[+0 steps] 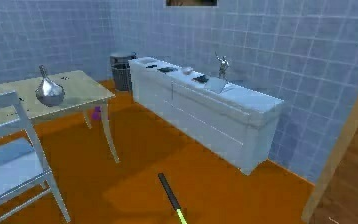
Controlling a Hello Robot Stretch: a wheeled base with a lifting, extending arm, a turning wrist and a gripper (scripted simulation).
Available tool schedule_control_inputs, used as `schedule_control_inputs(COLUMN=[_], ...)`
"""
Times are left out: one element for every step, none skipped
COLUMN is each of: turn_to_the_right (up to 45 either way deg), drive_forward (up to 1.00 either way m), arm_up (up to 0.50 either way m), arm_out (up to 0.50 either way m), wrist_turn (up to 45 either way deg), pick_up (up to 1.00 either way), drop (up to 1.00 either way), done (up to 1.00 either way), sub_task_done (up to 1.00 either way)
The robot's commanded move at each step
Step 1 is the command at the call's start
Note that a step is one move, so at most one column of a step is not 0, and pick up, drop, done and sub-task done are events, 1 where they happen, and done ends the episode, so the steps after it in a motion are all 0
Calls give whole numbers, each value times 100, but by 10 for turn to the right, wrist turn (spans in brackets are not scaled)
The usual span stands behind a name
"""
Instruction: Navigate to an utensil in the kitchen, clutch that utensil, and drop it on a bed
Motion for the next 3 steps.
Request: schedule_control_inputs(turn_to_the_right=[-360,0,-450], drive_forward=[0,30,0], arm_up=[0,0,0], arm_out=[0,0,0], wrist_turn=[0,0,0], pick_up=[0,0,0], drop=[0,0,0], done=[0,0,0], sub_task_done=[0,0,0])
